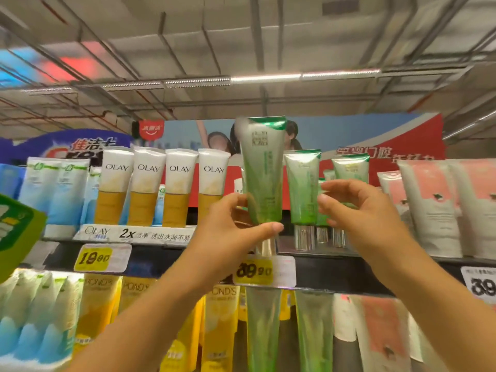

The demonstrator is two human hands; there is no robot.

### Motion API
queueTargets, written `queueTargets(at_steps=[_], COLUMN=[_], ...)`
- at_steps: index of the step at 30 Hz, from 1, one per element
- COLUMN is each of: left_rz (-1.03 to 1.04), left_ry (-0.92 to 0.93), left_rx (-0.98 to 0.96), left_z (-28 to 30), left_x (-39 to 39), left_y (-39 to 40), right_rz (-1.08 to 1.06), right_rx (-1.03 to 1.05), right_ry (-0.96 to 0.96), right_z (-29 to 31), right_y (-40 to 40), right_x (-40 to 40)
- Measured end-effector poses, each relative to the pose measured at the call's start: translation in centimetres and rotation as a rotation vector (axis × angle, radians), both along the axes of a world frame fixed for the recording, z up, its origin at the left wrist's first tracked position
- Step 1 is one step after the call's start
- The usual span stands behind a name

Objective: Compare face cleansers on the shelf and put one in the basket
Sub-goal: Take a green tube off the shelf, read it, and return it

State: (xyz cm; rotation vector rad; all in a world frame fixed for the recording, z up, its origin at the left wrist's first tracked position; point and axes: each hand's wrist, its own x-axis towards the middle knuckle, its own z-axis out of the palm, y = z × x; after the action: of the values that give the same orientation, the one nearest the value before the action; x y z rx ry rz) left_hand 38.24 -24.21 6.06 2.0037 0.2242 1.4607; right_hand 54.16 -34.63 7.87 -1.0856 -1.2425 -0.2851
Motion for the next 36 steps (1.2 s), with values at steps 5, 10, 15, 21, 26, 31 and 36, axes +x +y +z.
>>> queueTargets(at_steps=[5, 10, 15, 21, 26, 31, 36], left_rz=[0.026, 0.040, 0.024, 0.016, -0.007, -0.021, -0.010], left_ry=[0.038, 0.138, 0.188, 0.216, 0.222, 0.253, 0.269], left_rx=[-0.019, -0.051, -0.065, -0.071, -0.113, -0.158, -0.168], left_z=[1.6, 2.1, 1.8, 1.9, 1.9, 2.2, 2.3], left_x=[0.6, 1.7, 2.5, 2.9, 3.1, 3.2, 3.3], left_y=[2.2, 3.6, 4.6, 5.2, 5.4, 5.5, 5.3], right_rz=[-0.219, -0.293, -0.291, -0.263, -0.292, -0.281, -0.265], right_rx=[-0.092, -0.274, -0.316, -0.323, -0.322, -0.302, -0.269], right_ry=[-0.012, -0.022, 0.011, 0.048, 0.012, 0.000, 0.003], right_z=[0.7, 1.5, 1.9, 1.7, 1.1, 0.8, 0.6], right_y=[1.2, 2.5, 3.7, 4.4, 4.8, 4.9, 5.0], right_x=[1.4, 1.1, 1.4, 1.5, 1.7, 1.9, 1.9])
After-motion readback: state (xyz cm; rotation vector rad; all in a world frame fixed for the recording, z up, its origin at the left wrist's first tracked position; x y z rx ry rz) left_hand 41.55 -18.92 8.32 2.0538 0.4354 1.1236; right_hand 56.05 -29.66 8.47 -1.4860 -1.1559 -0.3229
